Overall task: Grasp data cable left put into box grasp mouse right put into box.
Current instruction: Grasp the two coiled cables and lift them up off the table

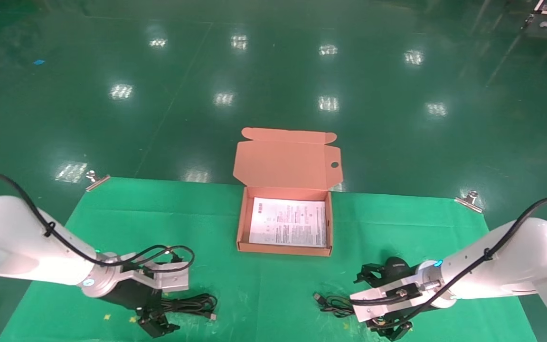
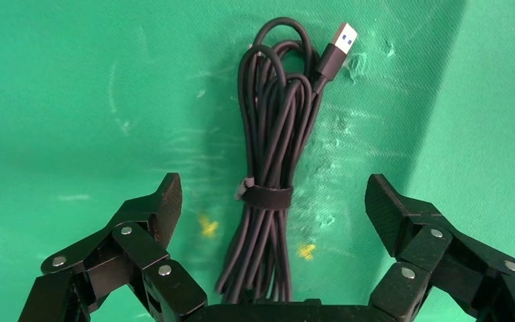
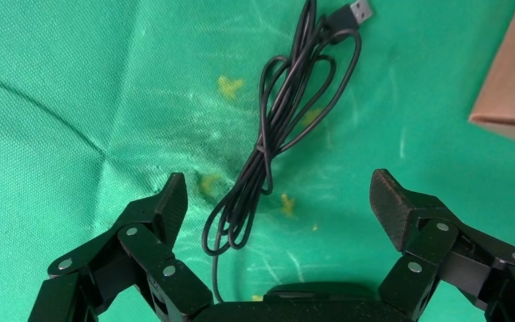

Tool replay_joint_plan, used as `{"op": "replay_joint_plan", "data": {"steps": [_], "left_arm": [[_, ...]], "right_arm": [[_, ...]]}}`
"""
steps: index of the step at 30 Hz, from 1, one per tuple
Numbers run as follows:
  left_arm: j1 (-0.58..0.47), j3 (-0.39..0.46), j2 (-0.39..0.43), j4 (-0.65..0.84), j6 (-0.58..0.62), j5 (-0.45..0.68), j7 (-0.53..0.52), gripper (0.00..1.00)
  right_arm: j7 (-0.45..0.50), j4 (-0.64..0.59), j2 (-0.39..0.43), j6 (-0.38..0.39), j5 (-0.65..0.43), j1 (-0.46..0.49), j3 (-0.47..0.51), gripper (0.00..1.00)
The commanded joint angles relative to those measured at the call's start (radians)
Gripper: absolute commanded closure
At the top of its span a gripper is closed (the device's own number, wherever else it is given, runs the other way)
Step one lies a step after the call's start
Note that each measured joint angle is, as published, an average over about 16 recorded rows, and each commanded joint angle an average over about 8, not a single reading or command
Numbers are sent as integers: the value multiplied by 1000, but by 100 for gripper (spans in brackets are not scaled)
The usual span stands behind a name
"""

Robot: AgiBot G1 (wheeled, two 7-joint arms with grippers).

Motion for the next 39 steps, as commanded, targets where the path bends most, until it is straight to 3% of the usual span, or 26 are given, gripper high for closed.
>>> {"op": "replay_joint_plan", "data": {"steps": [1,5,6,8,9,39], "left_arm": [[-1,-2,11,32,-9,-3,16,43],[-7,-2,24,74,-10,-4,35,93],[-9,-2,27,82,-10,-4,38,99],[-10,-2,30,91,-10,-4,41,100],[-11,-2,32,94,-11,-4,42,100],[-8,-2,24,72,-7,-3,35,100]], "right_arm": [[-12,-26,-8,7,0,2,-1,9],[-18,-60,-20,13,-2,8,-2,59],[-18,-66,-22,15,-3,9,-3,71],[-19,-73,-25,17,-4,11,-3,96],[-19,-75,-26,18,-5,12,-4,100],[-18,-58,-19,13,-2,8,-2,100]]}}
